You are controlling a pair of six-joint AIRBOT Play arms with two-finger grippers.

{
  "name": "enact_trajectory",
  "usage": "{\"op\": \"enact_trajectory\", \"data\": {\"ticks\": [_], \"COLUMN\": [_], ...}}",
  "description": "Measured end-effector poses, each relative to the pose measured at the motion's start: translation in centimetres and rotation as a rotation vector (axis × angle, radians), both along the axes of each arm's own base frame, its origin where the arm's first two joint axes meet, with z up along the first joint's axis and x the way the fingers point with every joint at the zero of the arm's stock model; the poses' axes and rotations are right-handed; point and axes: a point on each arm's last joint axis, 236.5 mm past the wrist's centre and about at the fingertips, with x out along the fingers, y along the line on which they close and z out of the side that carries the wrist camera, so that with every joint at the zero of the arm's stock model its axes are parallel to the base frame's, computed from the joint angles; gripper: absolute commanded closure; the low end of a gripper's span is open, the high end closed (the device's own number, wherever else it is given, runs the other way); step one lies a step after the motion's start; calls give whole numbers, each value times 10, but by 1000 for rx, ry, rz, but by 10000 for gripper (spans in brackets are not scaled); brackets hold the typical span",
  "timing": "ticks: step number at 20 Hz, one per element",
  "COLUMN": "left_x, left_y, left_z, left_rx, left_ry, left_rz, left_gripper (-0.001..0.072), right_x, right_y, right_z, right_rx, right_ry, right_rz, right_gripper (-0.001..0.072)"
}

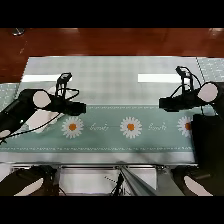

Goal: Fold the shirts.

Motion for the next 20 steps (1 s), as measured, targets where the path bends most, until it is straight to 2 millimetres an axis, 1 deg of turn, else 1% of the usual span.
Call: {"op": "enact_trajectory", "data": {"ticks": [15, 17, 18, 19, 20], "left_x": [0, 5, 8, 10, 15], "left_y": [0, -1, -1, -2, -2], "left_z": [0, 1, 2, 3, 5], "left_rx": [0, -5, -8, -10, -14], "left_ry": [0, -18, -32, -41, -61], "left_rz": [0, 6, 11, 13, 17], "left_gripper": [677, 677, 664, 472, 1], "right_x": [-1, -2, -3, -3, -4], "right_y": [0, 0, 0, 0, 0], "right_z": [0, -1, -1, -1, -1], "right_rx": [0, 0, 0, 0, -1], "right_ry": [5, 11, 13, 16, 18], "right_rz": [-1, -3, -3, -3, -2], "right_gripper": [693, 686, 506, 186, 81]}}
